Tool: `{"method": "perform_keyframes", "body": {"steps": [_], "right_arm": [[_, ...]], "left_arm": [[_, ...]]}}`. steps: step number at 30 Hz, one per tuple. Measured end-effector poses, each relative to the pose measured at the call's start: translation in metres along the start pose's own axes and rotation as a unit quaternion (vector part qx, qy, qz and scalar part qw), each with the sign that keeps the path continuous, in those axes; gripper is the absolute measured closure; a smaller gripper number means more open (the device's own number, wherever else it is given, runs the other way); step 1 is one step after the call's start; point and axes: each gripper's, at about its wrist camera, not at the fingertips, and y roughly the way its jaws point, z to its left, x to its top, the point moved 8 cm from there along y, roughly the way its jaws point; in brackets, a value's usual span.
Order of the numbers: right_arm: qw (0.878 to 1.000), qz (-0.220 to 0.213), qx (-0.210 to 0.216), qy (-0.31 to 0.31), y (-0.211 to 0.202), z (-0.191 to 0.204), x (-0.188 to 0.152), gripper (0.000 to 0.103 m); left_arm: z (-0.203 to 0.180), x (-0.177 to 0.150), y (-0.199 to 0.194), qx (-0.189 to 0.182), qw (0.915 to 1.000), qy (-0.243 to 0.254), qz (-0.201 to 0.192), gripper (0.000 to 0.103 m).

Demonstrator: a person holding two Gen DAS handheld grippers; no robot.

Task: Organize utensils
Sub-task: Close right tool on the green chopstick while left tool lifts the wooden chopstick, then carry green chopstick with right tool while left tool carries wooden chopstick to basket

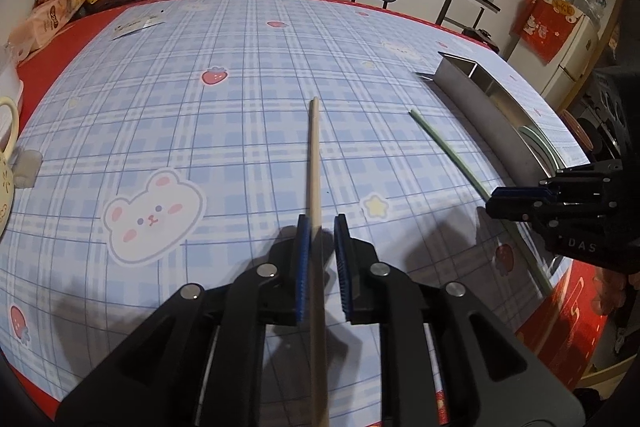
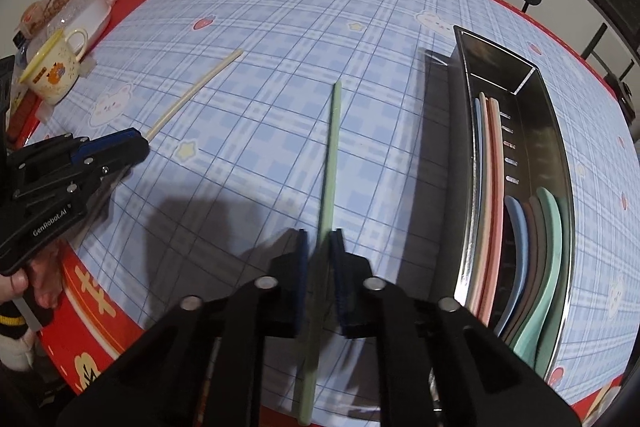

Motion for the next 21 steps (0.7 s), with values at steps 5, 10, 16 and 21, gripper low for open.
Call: {"method": "perform_keyframes", "body": {"steps": [5,10,16,21], "right_arm": [[1.000,-0.028,-0.010,0.009,-0.0012,0.0014,-0.0022,0.096],[0.998,-0.060,-0.015,0.011,-0.0027,0.0015,-0.0056,0.096],[0.996,-0.087,-0.017,0.018,-0.0050,0.0031,-0.0082,0.096],[0.994,-0.105,-0.027,0.010,-0.0068,0.0057,-0.0101,0.096]], "left_arm": [[-0.0001,0.0000,0.0003,0.001,1.0000,0.002,0.000,0.085],[-0.0019,-0.0006,0.0007,0.009,0.9999,0.009,0.000,0.085],[-0.0047,-0.0005,0.0018,0.025,0.9994,0.022,0.000,0.085],[-0.0045,-0.0003,0.0022,0.030,0.9992,0.026,0.000,0.085]]}}
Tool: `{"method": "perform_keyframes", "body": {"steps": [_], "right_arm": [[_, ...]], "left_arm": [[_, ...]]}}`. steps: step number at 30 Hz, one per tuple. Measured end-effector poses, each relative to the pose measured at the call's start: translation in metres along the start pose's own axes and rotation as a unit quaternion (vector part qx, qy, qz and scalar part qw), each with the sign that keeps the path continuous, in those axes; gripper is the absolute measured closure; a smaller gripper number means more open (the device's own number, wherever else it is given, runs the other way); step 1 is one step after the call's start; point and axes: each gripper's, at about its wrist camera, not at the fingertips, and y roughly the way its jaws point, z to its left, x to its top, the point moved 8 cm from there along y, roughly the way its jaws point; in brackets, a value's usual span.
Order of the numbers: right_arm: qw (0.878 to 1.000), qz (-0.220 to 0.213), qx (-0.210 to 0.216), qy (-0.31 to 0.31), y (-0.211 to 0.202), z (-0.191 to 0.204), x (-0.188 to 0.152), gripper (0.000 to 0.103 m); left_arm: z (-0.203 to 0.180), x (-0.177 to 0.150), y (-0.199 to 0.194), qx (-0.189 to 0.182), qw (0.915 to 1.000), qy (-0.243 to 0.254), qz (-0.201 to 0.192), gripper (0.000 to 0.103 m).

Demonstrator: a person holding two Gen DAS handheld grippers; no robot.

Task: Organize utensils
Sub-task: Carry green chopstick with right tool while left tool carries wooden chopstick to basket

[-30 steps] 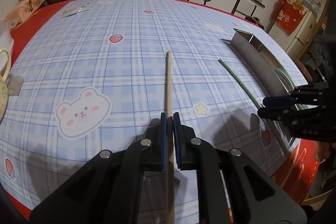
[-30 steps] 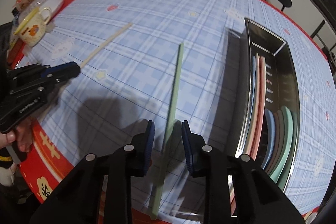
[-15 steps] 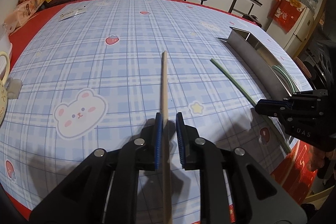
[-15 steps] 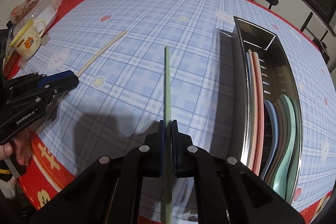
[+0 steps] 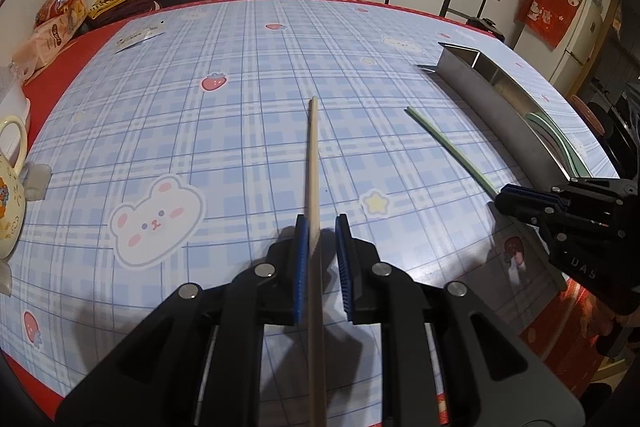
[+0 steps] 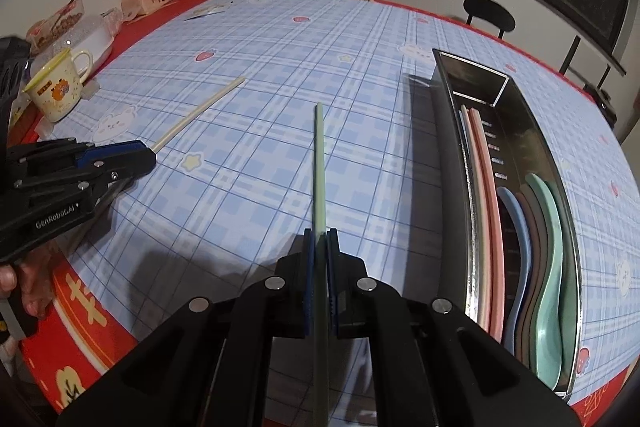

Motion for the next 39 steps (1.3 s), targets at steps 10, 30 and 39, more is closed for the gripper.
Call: {"method": "perform_keyframes", "body": {"steps": [10,30,39], "right_arm": [[0.999,-0.028,-0.018,-0.024,-0.004,0.004,-0.004,0.096],[0.997,-0.080,-0.004,0.001,-0.025,-0.004,-0.001,0.097],[0.997,-0.082,0.006,-0.002,-0.026,0.000,-0.002,0.097]], "left_arm": [[-0.001,0.000,0.001,0.010,0.9999,0.006,-0.001,0.085],[0.011,0.003,-0.013,0.001,0.9988,-0.033,-0.035,0.098],[0.004,0.002,-0.007,0.010,0.9997,-0.013,-0.017,0.081]]}}
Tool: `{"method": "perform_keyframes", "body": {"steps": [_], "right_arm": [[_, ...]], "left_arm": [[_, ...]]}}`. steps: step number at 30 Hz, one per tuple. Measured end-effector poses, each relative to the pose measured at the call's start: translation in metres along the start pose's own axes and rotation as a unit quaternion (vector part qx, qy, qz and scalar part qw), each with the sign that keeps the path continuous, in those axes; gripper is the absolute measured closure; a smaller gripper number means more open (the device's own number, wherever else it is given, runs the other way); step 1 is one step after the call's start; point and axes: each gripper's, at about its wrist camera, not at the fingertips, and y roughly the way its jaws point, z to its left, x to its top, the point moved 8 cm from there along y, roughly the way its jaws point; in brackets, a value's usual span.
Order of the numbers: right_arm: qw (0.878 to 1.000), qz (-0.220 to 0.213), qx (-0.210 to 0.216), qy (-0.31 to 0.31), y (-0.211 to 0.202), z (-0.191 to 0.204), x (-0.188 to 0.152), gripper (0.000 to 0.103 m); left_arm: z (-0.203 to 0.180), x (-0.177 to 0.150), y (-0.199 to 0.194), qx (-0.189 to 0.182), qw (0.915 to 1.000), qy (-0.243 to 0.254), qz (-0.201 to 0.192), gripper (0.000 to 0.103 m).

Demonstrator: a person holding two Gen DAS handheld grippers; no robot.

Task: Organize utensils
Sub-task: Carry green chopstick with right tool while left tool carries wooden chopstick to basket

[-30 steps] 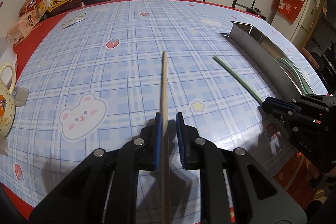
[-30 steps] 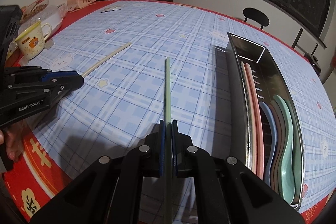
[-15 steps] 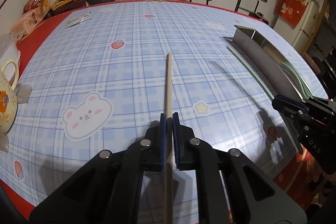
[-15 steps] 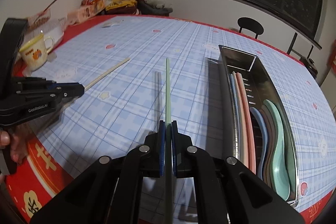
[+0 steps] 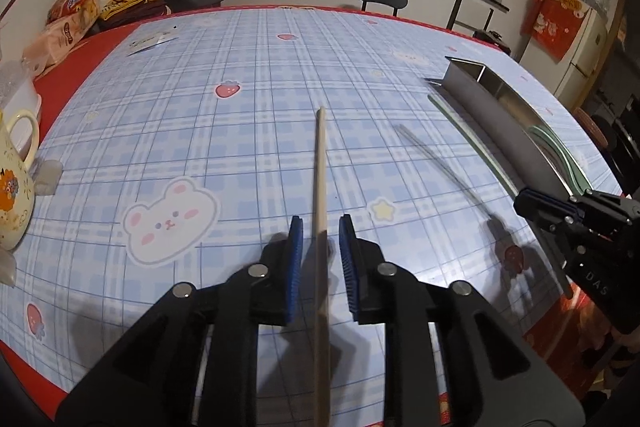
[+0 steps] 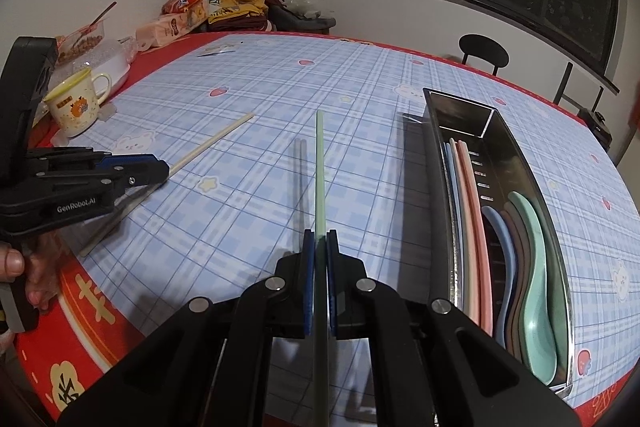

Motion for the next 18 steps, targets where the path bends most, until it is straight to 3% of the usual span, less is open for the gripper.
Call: {"method": "perform_keyframes", "body": {"steps": [3,10,18], "right_arm": [[1.000,0.000,0.002,0.003,0.000,0.000,0.000,0.097],[1.000,-0.001,0.009,0.007,0.000,-0.001,0.001,0.097],[1.000,-0.008,0.023,0.020,-0.004,-0.004,0.001,0.097]], "left_arm": [[0.000,-0.002,0.005,0.010,0.9999,0.003,0.013,0.086],[-0.012,-0.003,0.008,0.074,0.9954,0.059,0.017,0.088],[-0.012,-0.003,0.009,0.080,0.9943,0.068,0.016,0.092]]}}
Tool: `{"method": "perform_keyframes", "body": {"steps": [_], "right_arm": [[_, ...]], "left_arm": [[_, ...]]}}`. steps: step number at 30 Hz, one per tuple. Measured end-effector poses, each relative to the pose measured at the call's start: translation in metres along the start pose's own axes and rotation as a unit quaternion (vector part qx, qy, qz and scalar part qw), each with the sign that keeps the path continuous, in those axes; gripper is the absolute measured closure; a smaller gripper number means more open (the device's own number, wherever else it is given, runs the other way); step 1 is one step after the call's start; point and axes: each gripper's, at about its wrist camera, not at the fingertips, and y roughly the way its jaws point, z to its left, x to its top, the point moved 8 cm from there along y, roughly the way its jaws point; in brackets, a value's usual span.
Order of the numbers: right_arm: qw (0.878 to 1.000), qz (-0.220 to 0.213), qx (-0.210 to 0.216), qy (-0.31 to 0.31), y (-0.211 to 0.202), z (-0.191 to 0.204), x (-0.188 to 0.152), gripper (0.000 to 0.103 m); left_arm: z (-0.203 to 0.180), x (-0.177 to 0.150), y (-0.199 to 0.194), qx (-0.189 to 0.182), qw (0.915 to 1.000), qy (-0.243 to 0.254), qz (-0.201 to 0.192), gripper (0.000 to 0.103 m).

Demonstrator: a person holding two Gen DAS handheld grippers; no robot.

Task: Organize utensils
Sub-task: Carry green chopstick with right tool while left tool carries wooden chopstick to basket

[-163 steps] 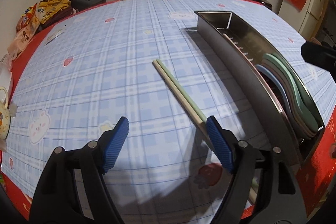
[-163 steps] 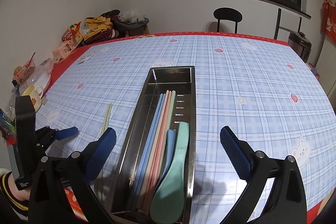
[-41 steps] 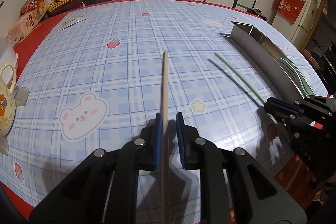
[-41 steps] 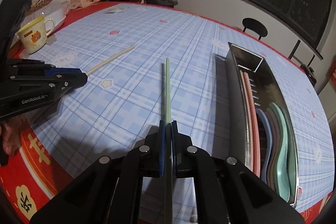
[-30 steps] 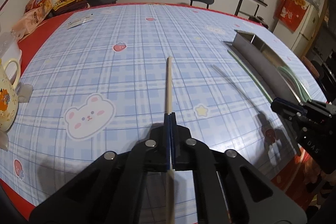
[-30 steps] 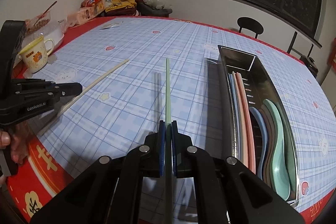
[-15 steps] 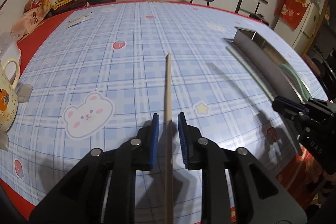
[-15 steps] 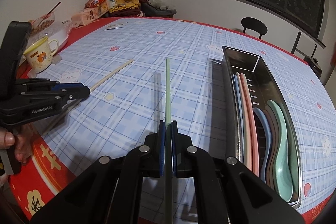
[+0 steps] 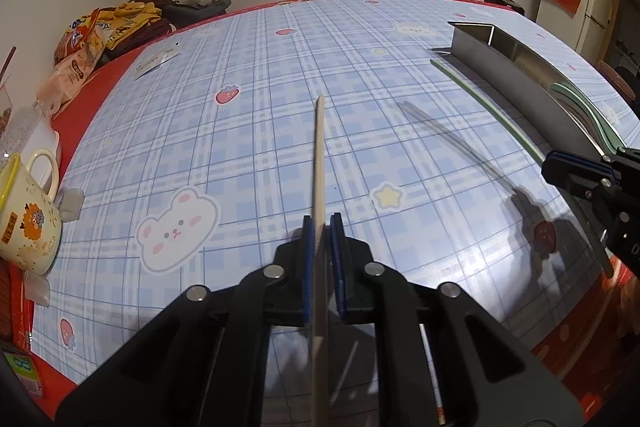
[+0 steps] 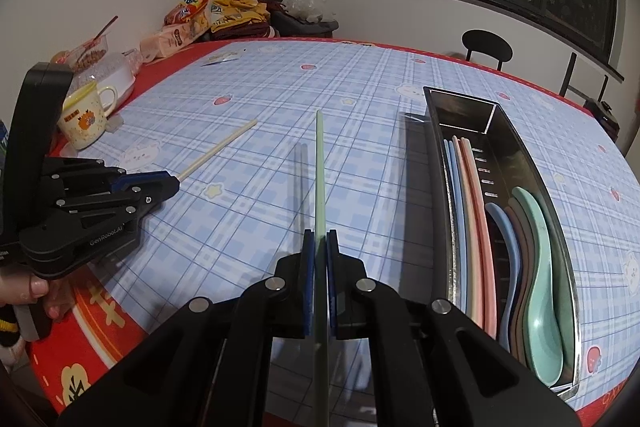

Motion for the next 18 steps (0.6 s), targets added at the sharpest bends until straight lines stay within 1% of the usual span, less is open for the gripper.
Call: {"method": "perform_keyframes", "body": {"steps": [8,10,11,12,13,14,15,17,18], "right_arm": [[1.000,-0.007,0.012,0.011,-0.002,-0.003,0.001,0.097],[1.000,-0.010,0.016,0.014,-0.003,-0.004,0.001,0.097],[1.000,-0.011,0.017,0.015,-0.004,-0.004,0.001,0.097],[1.000,-0.012,0.019,0.017,-0.004,-0.004,0.002,0.097],[0.999,-0.014,0.021,0.019,-0.005,-0.005,0.002,0.097],[0.999,-0.015,0.023,0.021,-0.005,-0.005,0.002,0.097],[0.999,-0.016,0.024,0.022,-0.005,-0.005,0.002,0.097],[0.999,-0.018,0.030,0.024,-0.006,-0.005,0.003,0.097],[0.999,-0.020,0.032,0.025,-0.007,-0.005,0.003,0.097]], "left_arm": [[0.000,0.001,-0.001,0.000,1.0000,-0.002,-0.001,0.093],[0.002,0.001,-0.001,-0.009,0.9999,-0.012,-0.002,0.093],[0.004,0.001,-0.001,-0.017,0.9996,-0.021,-0.004,0.093],[0.009,0.001,-0.002,-0.033,0.9987,-0.038,-0.006,0.093],[0.013,0.001,-0.004,-0.058,0.9966,-0.058,-0.009,0.093],[0.016,0.001,-0.005,-0.070,0.9950,-0.071,-0.012,0.093],[0.023,0.001,-0.005,-0.091,0.9911,-0.096,-0.013,0.093],[0.031,0.001,-0.007,-0.111,0.9861,-0.123,-0.016,0.093],[0.035,0.001,-0.009,-0.123,0.9822,-0.141,-0.017,0.093]]}}
